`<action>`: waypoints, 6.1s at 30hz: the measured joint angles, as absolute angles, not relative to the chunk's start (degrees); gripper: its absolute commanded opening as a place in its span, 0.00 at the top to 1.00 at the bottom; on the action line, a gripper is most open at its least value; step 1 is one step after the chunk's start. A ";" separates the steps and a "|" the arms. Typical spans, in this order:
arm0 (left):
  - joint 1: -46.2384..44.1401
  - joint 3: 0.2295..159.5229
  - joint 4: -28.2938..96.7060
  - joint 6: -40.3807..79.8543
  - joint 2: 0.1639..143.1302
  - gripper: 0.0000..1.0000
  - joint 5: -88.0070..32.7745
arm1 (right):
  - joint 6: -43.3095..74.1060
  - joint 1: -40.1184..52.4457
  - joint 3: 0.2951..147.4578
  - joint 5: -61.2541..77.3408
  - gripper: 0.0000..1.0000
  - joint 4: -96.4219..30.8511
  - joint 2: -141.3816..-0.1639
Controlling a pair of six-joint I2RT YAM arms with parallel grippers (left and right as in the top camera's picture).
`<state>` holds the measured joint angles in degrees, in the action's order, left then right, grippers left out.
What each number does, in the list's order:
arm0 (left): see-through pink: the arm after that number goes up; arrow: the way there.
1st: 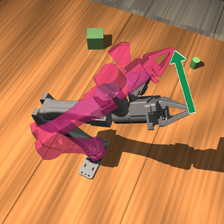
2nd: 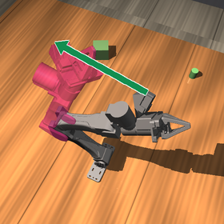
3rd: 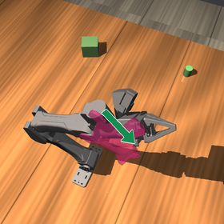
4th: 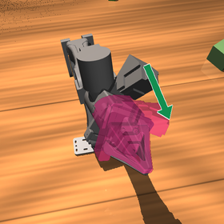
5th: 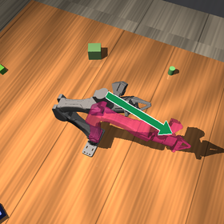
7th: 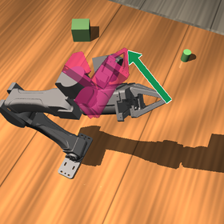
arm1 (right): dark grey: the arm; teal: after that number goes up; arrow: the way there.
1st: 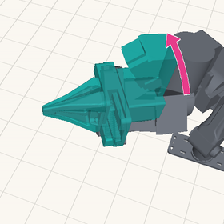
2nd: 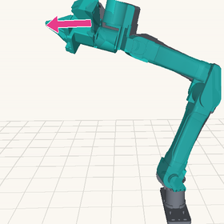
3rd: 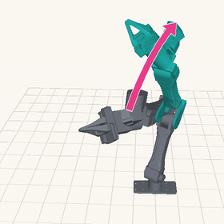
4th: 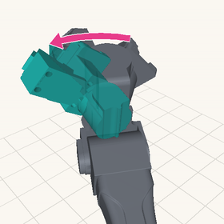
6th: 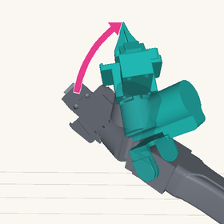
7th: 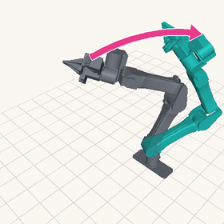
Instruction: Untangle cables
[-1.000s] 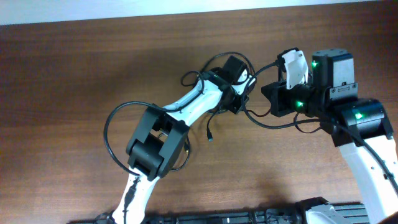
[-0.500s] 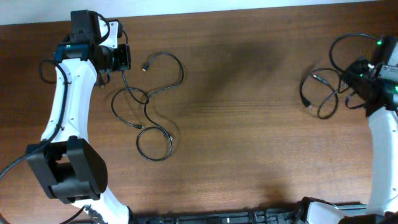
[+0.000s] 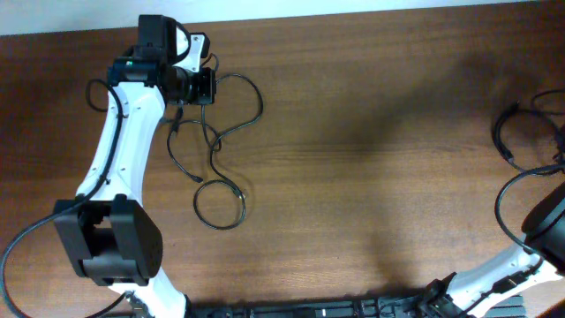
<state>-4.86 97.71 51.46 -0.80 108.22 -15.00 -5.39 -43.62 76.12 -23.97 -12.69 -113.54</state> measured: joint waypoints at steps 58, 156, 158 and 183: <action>-13.74 94.91 57.91 -1.52 109.25 0.01 -20.40 | -4.10 16.91 77.47 -15.42 0.96 -6.15 -81.03; 5.98 104.60 66.87 16.36 108.95 0.01 -4.43 | 9.34 7.62 94.91 -1.52 0.96 -48.77 -87.33; 5.98 104.60 66.85 16.36 108.97 0.01 -4.40 | 10.39 4.29 94.94 -1.50 0.96 -44.66 -93.86; 5.98 104.57 66.89 16.38 108.95 0.01 -4.40 | -0.78 0.19 94.61 -2.44 0.00 -11.62 -127.44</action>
<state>5.98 104.57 66.89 16.38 108.95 -4.40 -0.78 0.19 94.61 -2.44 -11.62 -127.44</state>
